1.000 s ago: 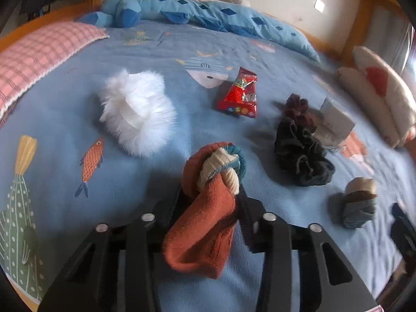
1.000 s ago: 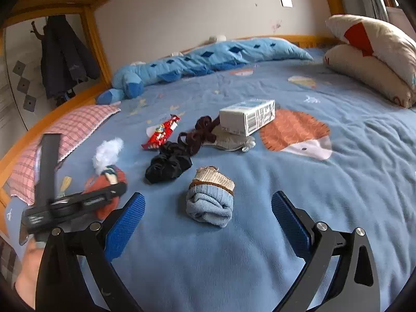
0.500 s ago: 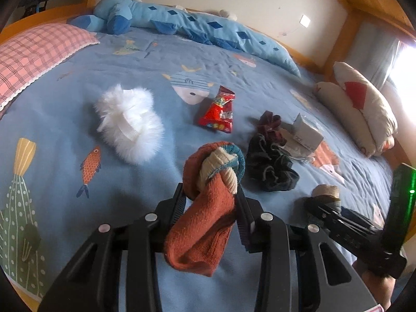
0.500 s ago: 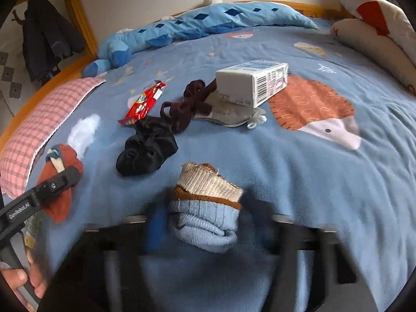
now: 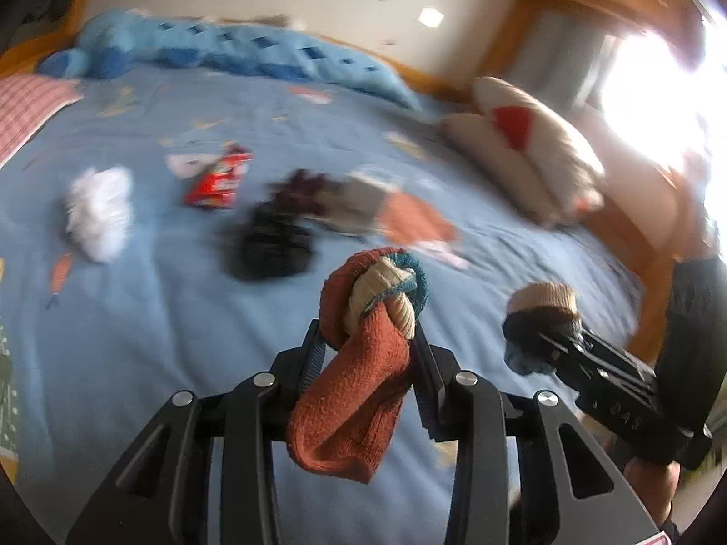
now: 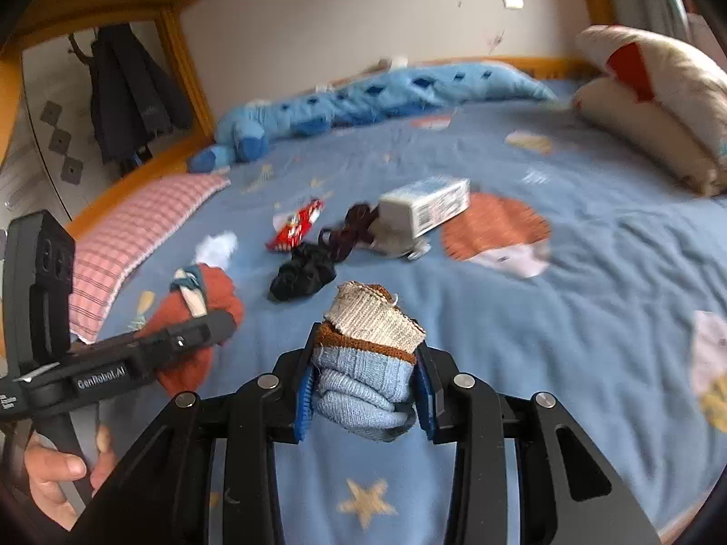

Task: Collect trash
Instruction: 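Grasp the orange sock with the left tool while the right tool grasps the grey-blue sock, then carry both socks to the yellow bucket and open both tools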

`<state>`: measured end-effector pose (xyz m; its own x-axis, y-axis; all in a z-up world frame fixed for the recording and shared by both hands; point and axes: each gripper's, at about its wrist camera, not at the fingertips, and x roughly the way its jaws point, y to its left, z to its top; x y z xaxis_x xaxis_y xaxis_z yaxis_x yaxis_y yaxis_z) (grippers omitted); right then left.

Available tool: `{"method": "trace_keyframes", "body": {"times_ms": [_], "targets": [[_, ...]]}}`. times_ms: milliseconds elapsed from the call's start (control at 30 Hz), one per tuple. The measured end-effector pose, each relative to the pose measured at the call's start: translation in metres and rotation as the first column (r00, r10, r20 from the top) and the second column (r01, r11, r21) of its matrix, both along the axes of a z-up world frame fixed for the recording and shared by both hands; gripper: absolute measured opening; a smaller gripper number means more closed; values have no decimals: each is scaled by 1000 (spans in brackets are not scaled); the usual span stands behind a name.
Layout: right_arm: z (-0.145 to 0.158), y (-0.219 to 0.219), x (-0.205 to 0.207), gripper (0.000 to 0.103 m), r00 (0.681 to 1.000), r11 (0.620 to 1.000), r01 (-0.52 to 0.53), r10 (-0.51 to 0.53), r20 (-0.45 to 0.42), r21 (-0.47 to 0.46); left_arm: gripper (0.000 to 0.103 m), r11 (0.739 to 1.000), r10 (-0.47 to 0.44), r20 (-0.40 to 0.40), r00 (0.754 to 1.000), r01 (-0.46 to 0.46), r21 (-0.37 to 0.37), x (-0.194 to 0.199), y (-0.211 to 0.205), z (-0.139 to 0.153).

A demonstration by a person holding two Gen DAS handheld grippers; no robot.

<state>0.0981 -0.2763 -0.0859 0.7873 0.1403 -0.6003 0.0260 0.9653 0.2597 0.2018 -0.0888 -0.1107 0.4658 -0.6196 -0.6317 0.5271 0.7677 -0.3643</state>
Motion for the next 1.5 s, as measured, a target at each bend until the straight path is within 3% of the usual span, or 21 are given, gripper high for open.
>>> {"method": "trace_keyframes", "body": {"times_ms": [267,567,867,1033,1233,1400,1467,1500], "targets": [[31,-40,-95,35,992,995,98,-99,73,10,37,978,-207,52,977,208,-24,-80,-57,30],[38,-99,-202,35,954,957,289,-290,82,16,37,908,-417,47,908,418,-3,-159,-135,30],[21,-144,-305,35,879,879,476,-476,25,-6,37,781,-623,-26,782,624,25,-241,-222,3],[8,-166,-363,35,829,829,558,-559,-24,-38,37,691,-717,-68,694,720,64,-284,-267,-17],[-26,-196,-432,35,735,747,662,-664,-136,-63,37,611,-776,-115,620,784,107,-322,-313,-41],[-51,-211,-457,36,694,717,693,-692,-198,-76,38,550,-809,-178,560,828,105,-353,-345,-62],[-60,-218,-464,41,675,701,708,-706,-215,-80,40,534,-814,-206,544,839,106,-364,-358,-72],[-66,-222,-466,53,658,692,715,-715,-237,-103,48,531,-813,-216,540,841,106,-366,-362,-74]]}}
